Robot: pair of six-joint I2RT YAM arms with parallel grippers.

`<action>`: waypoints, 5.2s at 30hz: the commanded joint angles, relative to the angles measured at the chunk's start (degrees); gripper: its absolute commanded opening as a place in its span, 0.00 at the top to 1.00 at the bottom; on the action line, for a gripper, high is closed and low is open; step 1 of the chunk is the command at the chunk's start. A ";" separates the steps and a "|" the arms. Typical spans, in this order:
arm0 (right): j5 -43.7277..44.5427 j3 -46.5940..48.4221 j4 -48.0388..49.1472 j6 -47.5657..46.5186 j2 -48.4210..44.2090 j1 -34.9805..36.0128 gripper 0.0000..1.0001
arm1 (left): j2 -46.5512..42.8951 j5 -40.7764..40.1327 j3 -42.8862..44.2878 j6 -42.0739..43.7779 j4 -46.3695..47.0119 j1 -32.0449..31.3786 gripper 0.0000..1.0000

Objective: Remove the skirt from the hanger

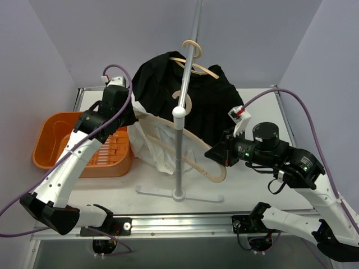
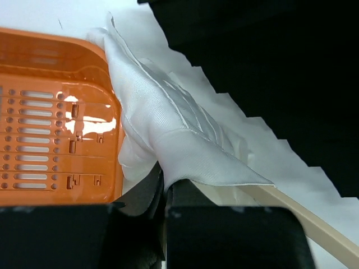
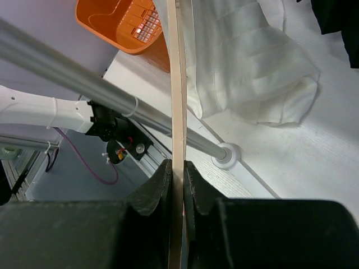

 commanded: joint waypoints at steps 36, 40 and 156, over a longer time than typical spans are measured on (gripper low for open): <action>14.96 -0.57 -16.70 3.39 -16.48 0.28 1.00 | 9.29 36.20 57.04 -7.04 -2.93 44.52 0.98; 14.43 -0.75 -15.99 2.95 -16.12 0.28 1.00 | 8.94 41.30 57.92 -11.96 -2.04 51.03 0.98; 12.50 36.07 -16.87 -12.52 15.42 0.37 1.00 | -1.51 38.23 -16.43 -36.58 12.46 40.84 0.06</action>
